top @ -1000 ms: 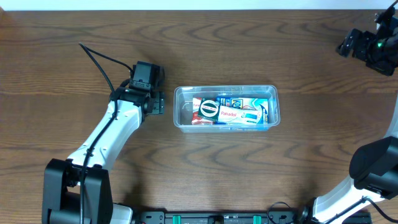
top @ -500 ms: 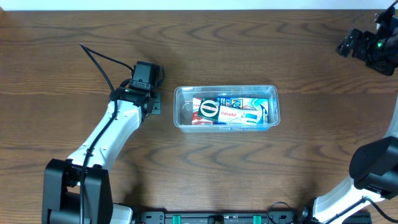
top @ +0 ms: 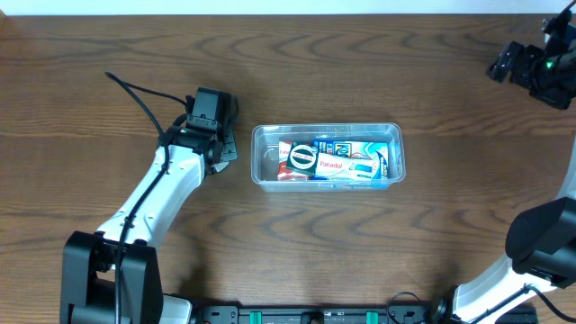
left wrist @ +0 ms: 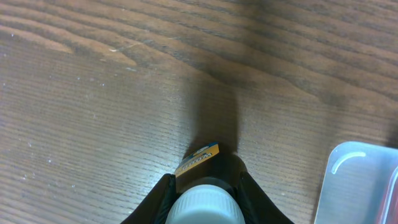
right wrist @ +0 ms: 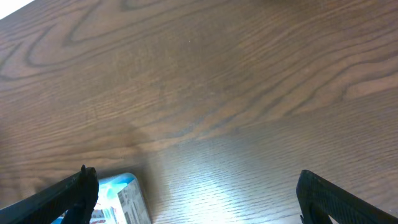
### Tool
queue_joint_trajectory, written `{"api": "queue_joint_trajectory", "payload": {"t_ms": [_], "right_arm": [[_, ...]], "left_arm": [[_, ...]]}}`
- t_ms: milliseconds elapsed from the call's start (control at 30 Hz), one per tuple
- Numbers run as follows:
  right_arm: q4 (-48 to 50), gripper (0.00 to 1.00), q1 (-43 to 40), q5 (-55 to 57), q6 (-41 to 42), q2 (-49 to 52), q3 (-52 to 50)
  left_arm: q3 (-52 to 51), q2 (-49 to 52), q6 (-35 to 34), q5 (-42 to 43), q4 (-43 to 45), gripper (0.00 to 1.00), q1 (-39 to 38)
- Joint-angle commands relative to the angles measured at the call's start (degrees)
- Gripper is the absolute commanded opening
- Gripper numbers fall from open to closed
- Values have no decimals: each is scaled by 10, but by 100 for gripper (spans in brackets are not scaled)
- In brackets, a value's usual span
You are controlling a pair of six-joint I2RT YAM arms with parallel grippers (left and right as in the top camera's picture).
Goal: Pack container
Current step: 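Grasp the dark bottle with white cap using the left gripper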
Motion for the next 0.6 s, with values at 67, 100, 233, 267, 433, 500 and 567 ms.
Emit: {"api": "queue_joint_trajectory", "payload": {"t_ms": [67, 100, 233, 267, 433, 500, 567], "right_arm": [[1, 99, -3, -2, 3, -14, 8], [1, 99, -3, -2, 3, -14, 8], [1, 99, -3, -2, 3, -14, 8], [2, 99, -3, -2, 3, -14, 8], [1, 99, -3, -2, 3, -14, 8], [2, 99, -3, -2, 3, -14, 8], [1, 99, -3, -2, 3, -14, 8]], "left_arm": [[0, -1, -32, 18, -11, 23, 3], [0, -4, -32, 20, -12, 23, 3], [13, -25, -32, 19, -34, 23, 2], [18, -32, -32, 19, -41, 23, 2], [53, -85, -32, 21, -90, 22, -2], [68, -111, -33, 21, -106, 20, -9], [82, -139, -33, 21, -117, 20, -19]]}}
